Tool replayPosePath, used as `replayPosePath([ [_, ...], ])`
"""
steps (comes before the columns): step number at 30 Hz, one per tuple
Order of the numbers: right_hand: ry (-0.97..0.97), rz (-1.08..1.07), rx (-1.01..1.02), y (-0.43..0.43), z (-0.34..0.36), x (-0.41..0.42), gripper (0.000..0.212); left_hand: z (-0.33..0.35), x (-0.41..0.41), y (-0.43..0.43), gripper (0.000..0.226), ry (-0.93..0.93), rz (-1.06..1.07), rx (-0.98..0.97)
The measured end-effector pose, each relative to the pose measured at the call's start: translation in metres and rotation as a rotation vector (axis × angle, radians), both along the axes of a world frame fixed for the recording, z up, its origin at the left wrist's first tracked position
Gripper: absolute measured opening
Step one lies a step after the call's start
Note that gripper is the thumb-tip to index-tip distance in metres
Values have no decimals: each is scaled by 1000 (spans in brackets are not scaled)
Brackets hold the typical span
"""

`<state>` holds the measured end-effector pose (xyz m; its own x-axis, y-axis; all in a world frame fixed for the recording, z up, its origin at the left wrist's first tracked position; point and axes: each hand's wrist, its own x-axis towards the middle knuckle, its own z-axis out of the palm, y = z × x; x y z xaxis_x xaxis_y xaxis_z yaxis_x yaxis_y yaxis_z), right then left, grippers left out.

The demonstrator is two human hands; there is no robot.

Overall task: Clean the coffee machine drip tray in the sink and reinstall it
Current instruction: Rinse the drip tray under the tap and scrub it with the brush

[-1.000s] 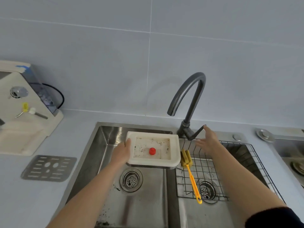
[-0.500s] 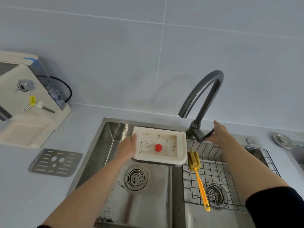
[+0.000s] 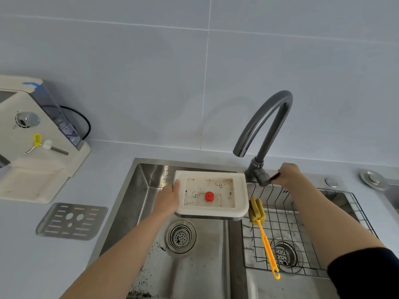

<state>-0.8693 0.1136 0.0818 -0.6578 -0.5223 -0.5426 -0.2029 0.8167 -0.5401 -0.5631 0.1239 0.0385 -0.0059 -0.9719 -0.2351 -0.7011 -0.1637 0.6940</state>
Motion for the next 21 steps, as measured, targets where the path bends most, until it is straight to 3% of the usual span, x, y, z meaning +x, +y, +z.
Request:
replayPosePath([
  [2, 191, 189, 68, 8, 6, 7, 47, -1, 1, 0, 56, 3, 3, 9],
  [4, 188, 260, -3, 11, 1, 7, 41, -2, 2, -1, 55, -1, 0, 7],
  [5, 131, 188, -37, 7, 5, 9, 36, -1, 2, -1, 53, -6, -3, -1],
  [7, -132, -43, -312, 6, 8, 12, 23, 0, 2, 0, 51, -8, -3, -12],
  [9, -183, -55, -328, 4, 5, 9, 24, 0, 3, -1, 49, 13, 10, -7],
  [10, 8, 101, -192, 6, 3, 5, 18, 0, 4, -1, 49, 25, 21, -1],
  [12, 137, 112, -74, 9, 1, 2, 31, 1, 4, -1, 51, 38, 30, 9],
  [21, 365, 354, 43, 11, 2, 1, 39, 2, 5, 0, 45, 50, 36, 11],
])
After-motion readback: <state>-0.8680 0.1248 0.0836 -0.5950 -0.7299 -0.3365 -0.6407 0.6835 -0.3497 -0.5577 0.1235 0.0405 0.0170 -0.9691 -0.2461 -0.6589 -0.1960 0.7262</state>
